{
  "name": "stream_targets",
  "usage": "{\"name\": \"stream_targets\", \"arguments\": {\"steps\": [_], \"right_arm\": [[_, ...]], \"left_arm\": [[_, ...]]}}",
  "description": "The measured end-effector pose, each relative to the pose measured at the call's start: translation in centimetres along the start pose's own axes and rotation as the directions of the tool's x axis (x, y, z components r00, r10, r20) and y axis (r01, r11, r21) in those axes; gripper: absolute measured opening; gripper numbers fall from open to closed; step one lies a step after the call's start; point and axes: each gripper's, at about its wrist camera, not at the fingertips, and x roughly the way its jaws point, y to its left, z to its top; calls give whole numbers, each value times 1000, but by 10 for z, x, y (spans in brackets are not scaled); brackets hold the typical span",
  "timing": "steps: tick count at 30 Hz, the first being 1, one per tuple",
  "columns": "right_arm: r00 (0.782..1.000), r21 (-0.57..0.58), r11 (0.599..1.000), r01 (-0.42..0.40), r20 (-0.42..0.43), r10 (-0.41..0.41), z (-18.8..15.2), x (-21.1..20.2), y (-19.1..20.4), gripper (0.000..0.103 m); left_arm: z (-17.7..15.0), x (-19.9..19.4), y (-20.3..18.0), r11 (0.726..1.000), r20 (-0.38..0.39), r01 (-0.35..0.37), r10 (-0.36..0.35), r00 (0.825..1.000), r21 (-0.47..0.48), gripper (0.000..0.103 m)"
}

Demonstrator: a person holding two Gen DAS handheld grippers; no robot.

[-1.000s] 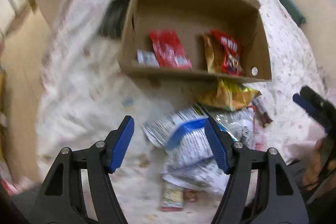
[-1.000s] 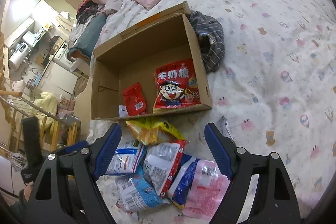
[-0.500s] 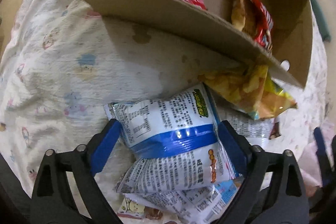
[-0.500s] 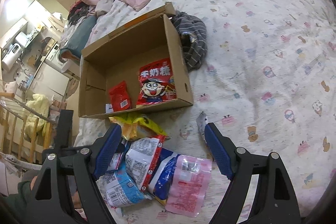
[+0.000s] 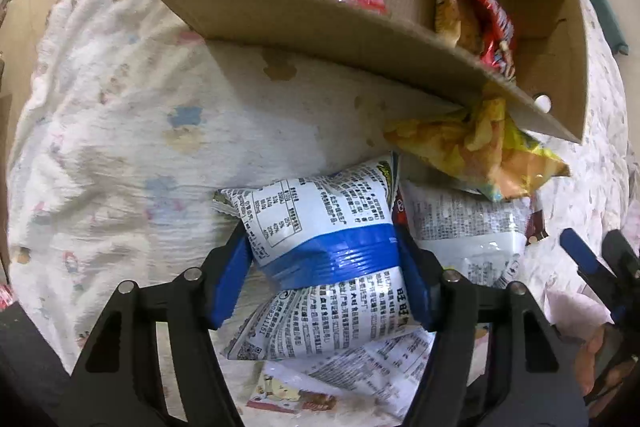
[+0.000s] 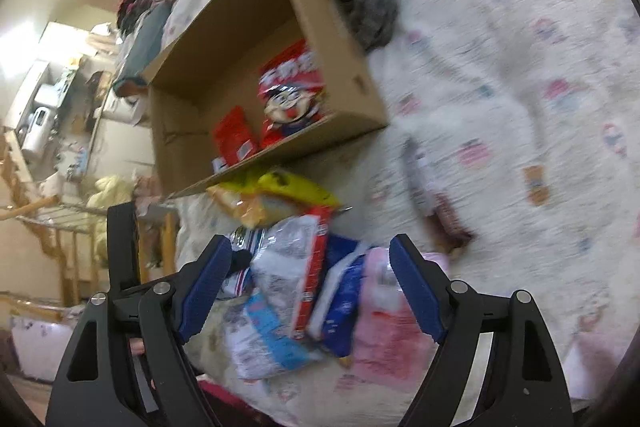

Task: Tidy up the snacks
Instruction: 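Withdraw both tools and reach toward the blue-white chip bags, then grasp the blue-white chip bag with the left tool while the right tool grasps the white-red chip bag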

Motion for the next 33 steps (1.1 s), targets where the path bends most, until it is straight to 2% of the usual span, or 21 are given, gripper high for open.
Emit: {"name": "stream_targets", "arguments": {"steps": [5, 8, 10, 14, 21, 22, 25, 28, 33], "right_arm": [[998, -30, 999, 19, -66, -21, -1, 28, 13, 79], [991, -57, 998, 29, -128, -36, -5, 49, 23, 68], [986, -90, 995, 41, -159, -55, -7, 59, 30, 61], [983, -158, 987, 30, -175, -58, -12, 71, 51, 61], [956, -236, 966, 111, -242, -169, -16, 114, 68, 60], [954, -243, 963, 115, -244, -176, -18, 116, 70, 53], [956, -281, 954, 105, -237, -175, -22, 114, 74, 45], [971, -313, 948, 64, -199, -131, -23, 97, 82, 43], [992, -297, 955, 5, -122, -43, -22, 66, 83, 43]], "left_arm": [[-3, -45, 1, 998, 129, -32, 25, 991, 50, 64], [-13, -63, 7, 998, 172, -31, 22, 985, 51, 64], [-16, -73, 13, 998, 192, -36, 26, 981, 48, 64], [-20, -83, 32, 998, 226, -52, 43, 973, 35, 64], [-14, -78, 55, 999, 223, -53, 52, 973, -2, 64], [-14, -79, 55, 999, 223, -53, 53, 974, -2, 64], [-15, -78, 56, 998, 225, -59, 58, 973, -3, 64], [-14, -80, 56, 998, 235, -58, 59, 970, -13, 64], [-14, -87, 49, 997, 279, -70, 71, 958, -12, 64]]}}
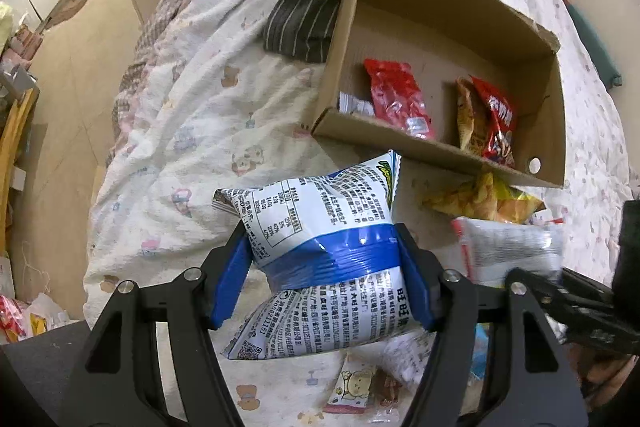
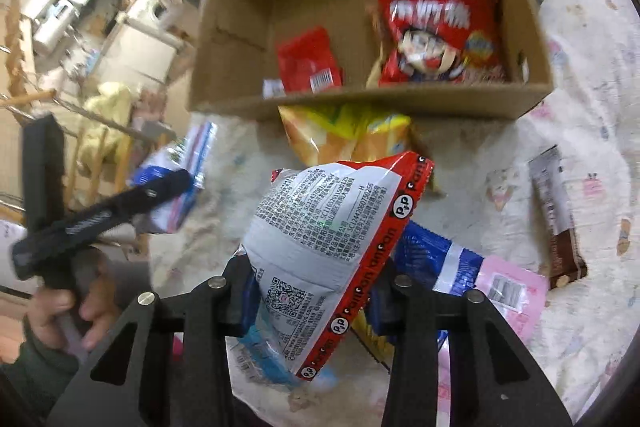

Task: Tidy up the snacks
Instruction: 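Grasp the blue-white chip bag with the left tool while the right tool grasps the white-red chip bag, then carry both chip bags over the box and open both tools inside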

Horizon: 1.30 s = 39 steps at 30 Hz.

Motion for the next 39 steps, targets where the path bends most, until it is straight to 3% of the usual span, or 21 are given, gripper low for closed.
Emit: {"name": "stream_targets", "arguments": {"steps": [11, 22, 32, 39], "right_arm": [[989, 28, 997, -75, 129, 71, -8, -48, -21, 43], [945, 30, 989, -148, 300, 132, 9, -88, -16, 43], [916, 51, 987, -150, 384, 119, 45, -105, -23, 43], [916, 58, 993, -107, 394, 75, 77, -103, -34, 43]], "left_arm": [[-4, -13, -22, 996, 86, -45, 39, 996, 78, 64], [-6, -29, -28, 989, 171, -75, 52, 984, 129, 64], [36, -43, -51, 983, 198, -60, 25, 980, 173, 64], [75, -35, -66, 978, 215, -78, 36, 976, 192, 64]]}}
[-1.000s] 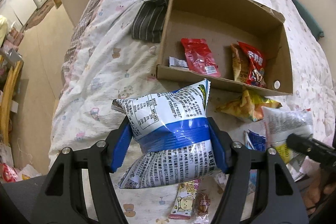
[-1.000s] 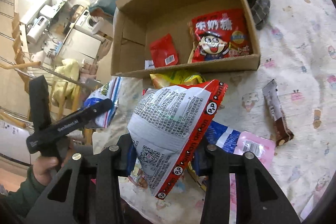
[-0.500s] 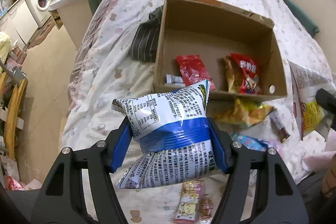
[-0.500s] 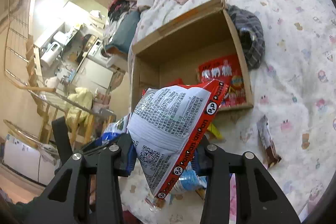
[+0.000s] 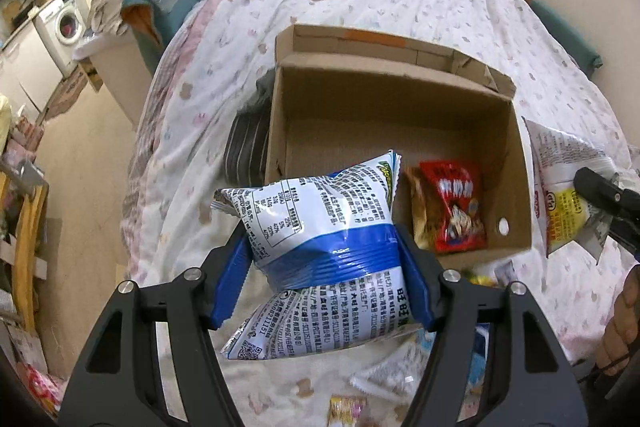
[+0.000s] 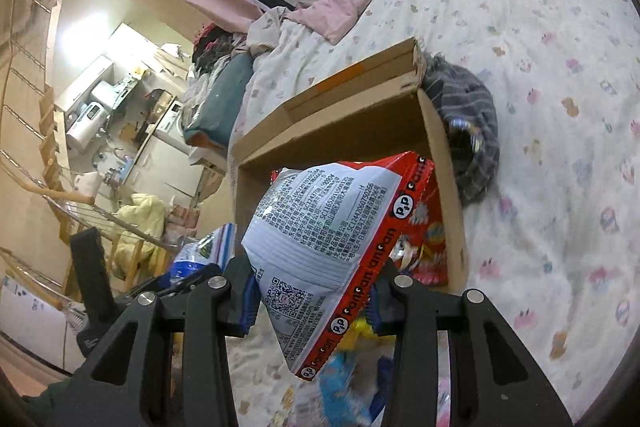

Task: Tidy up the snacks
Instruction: 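Carry both chip bags over the box and open both tools inside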

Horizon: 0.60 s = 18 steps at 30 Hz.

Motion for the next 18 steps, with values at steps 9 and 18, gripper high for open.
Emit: {"name": "stream_targets", "arguments": {"steps": [9, 18], "right_arm": [[999, 16, 999, 42, -25, -42, 32, 37, -18, 43], [992, 0, 996, 92, -89, -92, 26, 70, -22, 43]], "left_arm": [[27, 26, -14, 997, 65, -42, 38, 997, 61, 64], [32, 54, -16, 997, 66, 9, -14, 998, 73, 65]]}}
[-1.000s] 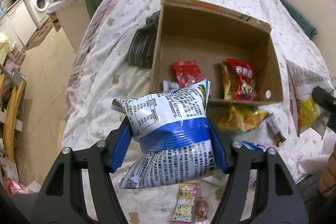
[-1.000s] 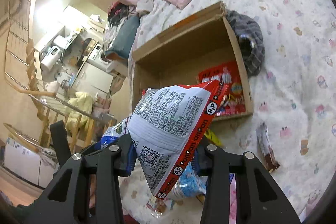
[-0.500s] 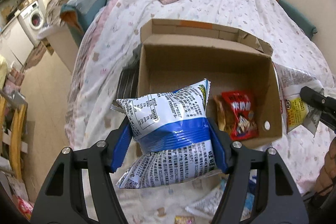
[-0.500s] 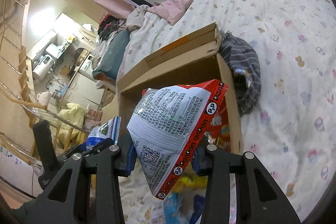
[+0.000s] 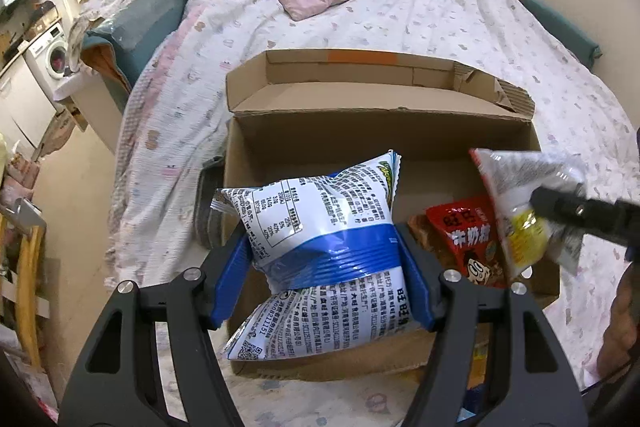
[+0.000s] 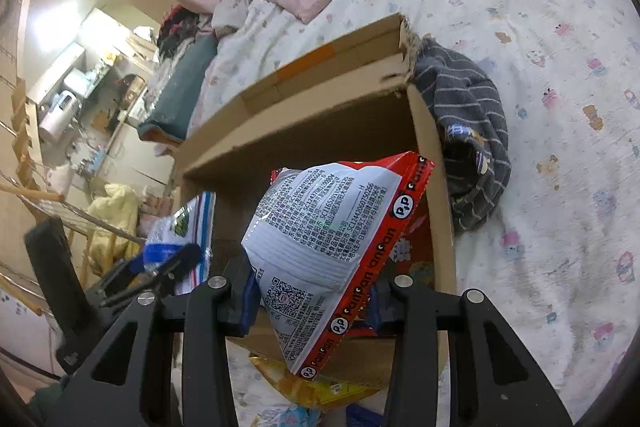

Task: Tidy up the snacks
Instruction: 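Carry both chip bags over the box and open both tools inside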

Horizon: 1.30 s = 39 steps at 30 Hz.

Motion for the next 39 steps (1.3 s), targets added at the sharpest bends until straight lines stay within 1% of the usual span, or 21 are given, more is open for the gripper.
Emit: {"name": "stream_targets", "arguments": {"steps": [2, 5, 8, 9, 10, 13, 15, 22, 26, 27, 28, 29, 30, 31, 34, 39], "right_arm": [[1000, -1, 1000, 2, -18, -2, -3, 6, 0, 43], [999, -10, 1000, 9, -45, -9, -8, 14, 1, 43], [998, -26, 1000, 12, -56, -13, -9, 18, 5, 43], [998, -29, 1000, 13, -58, -14, -9, 18, 6, 43], [998, -30, 999, 15, -57, -16, -9, 18, 6, 43], [998, -17, 1000, 13, -54, -14, -9, 16, 4, 43], [998, -6, 1000, 10, -57, -10, -7, 18, 1, 43], [999, 9, 1000, 0, -54, 0, -5, 17, -3, 46], [996, 37, 999, -21, -83, 24, -7, 22, -6, 47], [996, 34, 999, -13, -85, 16, -7, 22, -6, 51], [997, 28, 1000, -4, -82, 6, -7, 22, -5, 61], [997, 26, 1000, -2, -78, 4, -7, 20, -4, 67], [998, 23, 1000, -2, -60, 3, -6, 17, -3, 77], [999, 18, 1000, 1, -43, 0, -5, 14, -2, 81], [1000, -17, 999, 28, 12, -28, -3, 3, 3, 81], [997, -26, 998, 51, 64, -49, 1, -8, 3, 81]], "left_arm": [[0, 4, 1, 1000, -15, 19, -19, 1000, -9, 65], [-1, 11, 4, 999, -43, 29, -30, 999, -37, 67], [-2, 14, 4, 999, -55, 34, -36, 998, -40, 68], [-2, 14, 3, 999, -56, 34, -36, 998, -37, 73], [-2, 14, 3, 999, -58, 32, -34, 998, -32, 82], [-2, 14, 3, 998, -59, 52, -55, 997, -44, 92], [-2, 16, 4, 997, -70, 60, -64, 995, -56, 93], [-3, 15, 7, 997, -74, 47, -52, 996, -63, 93], [-5, 12, 7, 997, -64, 46, -49, 997, -55, 93], [-5, 11, 7, 998, -59, 42, -45, 997, -51, 93], [-4, 10, 7, 998, -57, 42, -45, 997, -51, 93], [-4, 9, 7, 998, -53, 45, -48, 997, -52, 93], [-4, 8, 7, 998, -50, 45, -48, 998, -54, 93], [-3, 8, 8, 997, -49, 46, -48, 998, -56, 93], [-3, 6, 9, 997, -42, 46, -48, 998, -57, 93], [-4, 5, 10, 997, -44, 38, -40, 998, -60, 93]]}}
